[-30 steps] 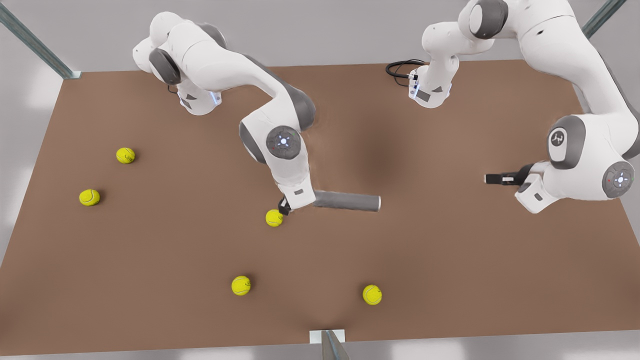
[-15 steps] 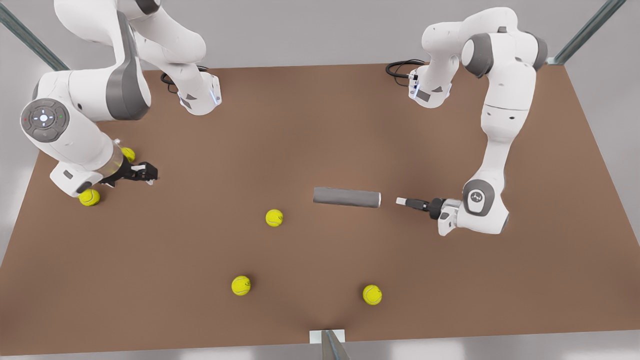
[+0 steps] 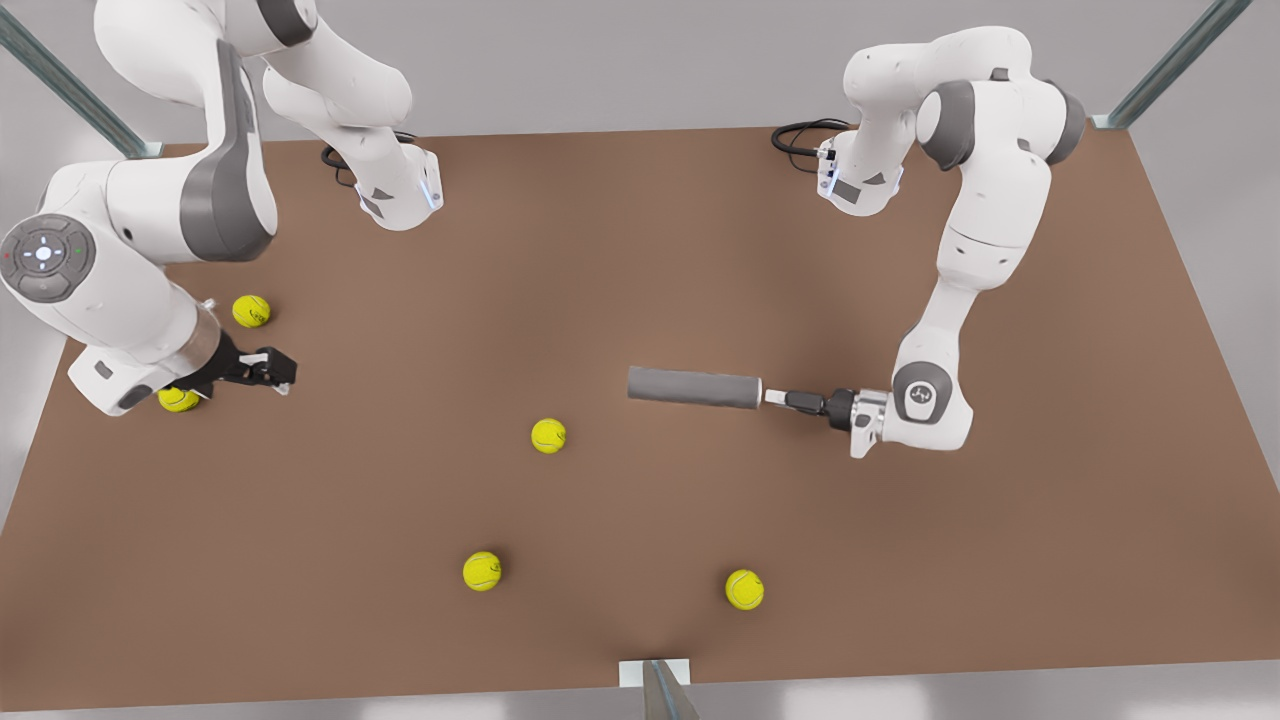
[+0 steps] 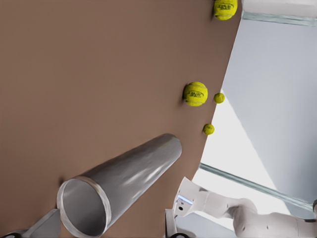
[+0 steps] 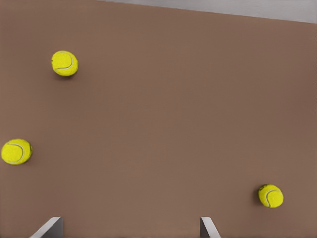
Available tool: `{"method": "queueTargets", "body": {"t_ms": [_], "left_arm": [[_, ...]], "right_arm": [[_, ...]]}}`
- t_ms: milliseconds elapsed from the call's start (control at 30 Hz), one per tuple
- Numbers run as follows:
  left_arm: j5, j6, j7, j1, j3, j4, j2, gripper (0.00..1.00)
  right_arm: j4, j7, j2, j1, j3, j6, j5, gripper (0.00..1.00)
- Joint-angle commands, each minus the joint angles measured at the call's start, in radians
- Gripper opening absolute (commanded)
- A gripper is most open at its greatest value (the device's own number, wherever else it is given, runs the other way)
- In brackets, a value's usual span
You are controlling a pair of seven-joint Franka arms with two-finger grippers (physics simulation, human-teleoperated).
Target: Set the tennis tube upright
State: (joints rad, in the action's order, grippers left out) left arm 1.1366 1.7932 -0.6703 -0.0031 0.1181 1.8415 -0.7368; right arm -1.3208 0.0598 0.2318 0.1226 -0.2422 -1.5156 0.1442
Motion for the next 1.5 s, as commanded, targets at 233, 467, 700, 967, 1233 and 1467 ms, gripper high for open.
{"method": "queueTargets", "body": {"t_ms": [233,467,700,967,1233,1467], "left_arm": [[0.094,0.041,-0.048,-0.008,0.0,0.087,0.034,1.0],[0.129,0.049,-0.072,-0.012,0.002,0.101,0.034,0.81],[0.143,0.068,-0.081,-0.012,0.029,0.099,0.028,0.8],[0.15,0.069,-0.118,-0.012,0.041,0.101,0.017,0.8],[0.146,0.064,-0.183,-0.012,0.043,0.117,0.01,0.8],[0.147,0.071,-0.183,-0.023,0.057,0.116,0.008,0.65]], "right_arm": [[0.008,-0.003,0.0,0.009,0.001,0.0,0.0,1.0],[0.008,-0.003,0.0,0.011,0.0,0.0,0.0,1.0],[0.008,-0.005,0.0,0.029,0.0,0.002,-0.002,1.0],[0.012,-0.005,0.0,0.028,0.0,0.002,-0.002,1.0],[0.012,-0.005,0.0,0.031,0.0,0.002,-0.002,1.0],[0.012,-0.005,0.0,0.031,0.0,0.002,-0.002,1.0]]}}
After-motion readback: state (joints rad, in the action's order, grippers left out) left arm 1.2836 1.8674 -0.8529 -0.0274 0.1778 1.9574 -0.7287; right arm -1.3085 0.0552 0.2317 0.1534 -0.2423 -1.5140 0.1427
